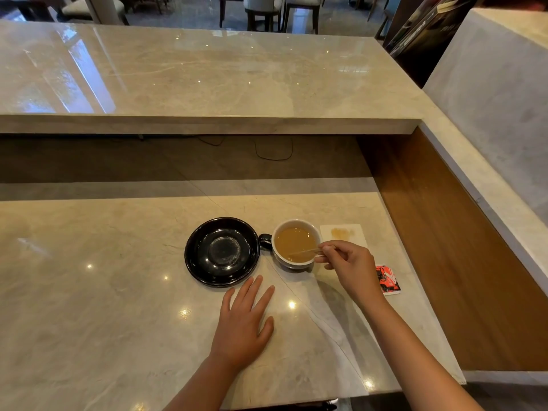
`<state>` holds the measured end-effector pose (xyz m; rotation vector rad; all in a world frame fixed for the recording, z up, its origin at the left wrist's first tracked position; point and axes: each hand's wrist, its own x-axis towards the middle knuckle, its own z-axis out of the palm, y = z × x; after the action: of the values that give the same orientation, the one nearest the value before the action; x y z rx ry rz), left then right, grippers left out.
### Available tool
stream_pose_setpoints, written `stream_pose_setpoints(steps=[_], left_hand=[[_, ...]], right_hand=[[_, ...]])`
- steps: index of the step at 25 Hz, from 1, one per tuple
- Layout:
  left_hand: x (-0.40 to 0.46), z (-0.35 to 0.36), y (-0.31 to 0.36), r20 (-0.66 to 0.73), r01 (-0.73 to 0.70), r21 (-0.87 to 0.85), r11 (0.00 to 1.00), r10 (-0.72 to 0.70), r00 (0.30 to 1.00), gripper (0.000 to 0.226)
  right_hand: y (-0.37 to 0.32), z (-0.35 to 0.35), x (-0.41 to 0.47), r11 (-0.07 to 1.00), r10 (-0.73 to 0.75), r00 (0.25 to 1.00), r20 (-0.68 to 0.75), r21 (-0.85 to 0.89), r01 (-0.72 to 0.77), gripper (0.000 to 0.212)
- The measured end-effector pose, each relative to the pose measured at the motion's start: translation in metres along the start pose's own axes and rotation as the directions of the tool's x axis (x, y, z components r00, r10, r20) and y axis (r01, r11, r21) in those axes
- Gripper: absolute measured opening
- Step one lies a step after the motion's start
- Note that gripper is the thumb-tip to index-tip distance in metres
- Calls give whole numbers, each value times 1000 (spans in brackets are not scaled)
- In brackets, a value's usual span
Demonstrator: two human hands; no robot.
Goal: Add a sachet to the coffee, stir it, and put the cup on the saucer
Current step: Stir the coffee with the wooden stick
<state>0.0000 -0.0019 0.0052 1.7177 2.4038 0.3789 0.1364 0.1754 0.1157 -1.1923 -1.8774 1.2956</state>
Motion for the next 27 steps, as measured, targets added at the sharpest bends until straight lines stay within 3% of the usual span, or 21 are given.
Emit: stream_pose_setpoints(steps=[3, 6, 8, 9, 11, 13, 17, 22, 27], left_hand=[[1, 0, 0, -3, -3, 6, 1000, 3, 1000, 57], [0, 1, -1, -1, -9, 6, 1000, 9, 1000, 58], [0, 1, -2, -4, -13, 0, 1000, 13, 1000, 58], [-1, 1, -2, -8, -13, -2, 1000, 13, 1000, 58], [0, 0, -1, -8, -14, -6, 1000, 14, 1000, 57], [0, 0, 0, -12, -19, -8, 1000, 19, 1000, 57], [-1, 0, -1, -15, -13, -4, 1000, 13, 1000, 57], [0, 1, 0, -19, -16, 1, 1000, 16, 1000, 57], [-1, 1, -1, -34, -22, -7, 1000, 22, 999, 57]], right_hand=[[7, 11, 2, 992, 0, 998, -63, 126, 8, 18], [10, 16, 4, 957, -262, 961, -90, -151, 247, 15], [15, 14, 4, 741, -539, 840, 60, -439, 508, 17], [16, 12, 4, 628, -598, 788, 146, -526, 574, 20], [17, 5, 2, 540, -602, 773, 200, -611, 578, 29], [14, -1, -2, 556, -568, 805, 173, -640, 530, 30], [5, -4, -11, 671, -494, 863, 102, -587, 453, 9], [-6, 5, -17, 931, -197, 980, -7, -316, 185, 12], [-8, -9, -16, 993, 16, 994, -104, -111, -28, 17]])
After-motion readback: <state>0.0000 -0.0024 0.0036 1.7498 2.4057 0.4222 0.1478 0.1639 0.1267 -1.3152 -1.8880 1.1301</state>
